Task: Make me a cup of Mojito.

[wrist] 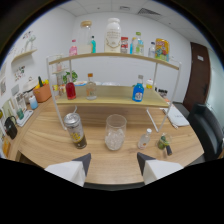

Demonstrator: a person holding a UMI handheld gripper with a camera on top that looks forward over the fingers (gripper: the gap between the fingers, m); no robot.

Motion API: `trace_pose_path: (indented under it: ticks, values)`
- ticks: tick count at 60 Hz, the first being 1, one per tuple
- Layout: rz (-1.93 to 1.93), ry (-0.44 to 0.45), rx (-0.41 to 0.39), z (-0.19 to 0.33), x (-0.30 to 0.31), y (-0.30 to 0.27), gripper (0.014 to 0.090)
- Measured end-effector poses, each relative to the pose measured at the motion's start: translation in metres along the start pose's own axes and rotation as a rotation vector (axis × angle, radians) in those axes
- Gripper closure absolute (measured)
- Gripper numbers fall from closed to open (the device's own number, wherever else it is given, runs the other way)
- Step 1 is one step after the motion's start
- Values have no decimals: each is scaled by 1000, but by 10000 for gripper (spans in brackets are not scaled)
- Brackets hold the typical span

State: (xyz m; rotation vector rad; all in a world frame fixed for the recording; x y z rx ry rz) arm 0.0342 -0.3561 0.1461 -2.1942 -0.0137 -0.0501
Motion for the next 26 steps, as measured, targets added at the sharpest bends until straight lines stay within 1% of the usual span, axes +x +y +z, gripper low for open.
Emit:
trace_pose_path:
  ticks: [6,26]
  values:
    - [12,-15,-14,1,-2,4,183]
    - [-9,-24,0,1,-5,-1,185]
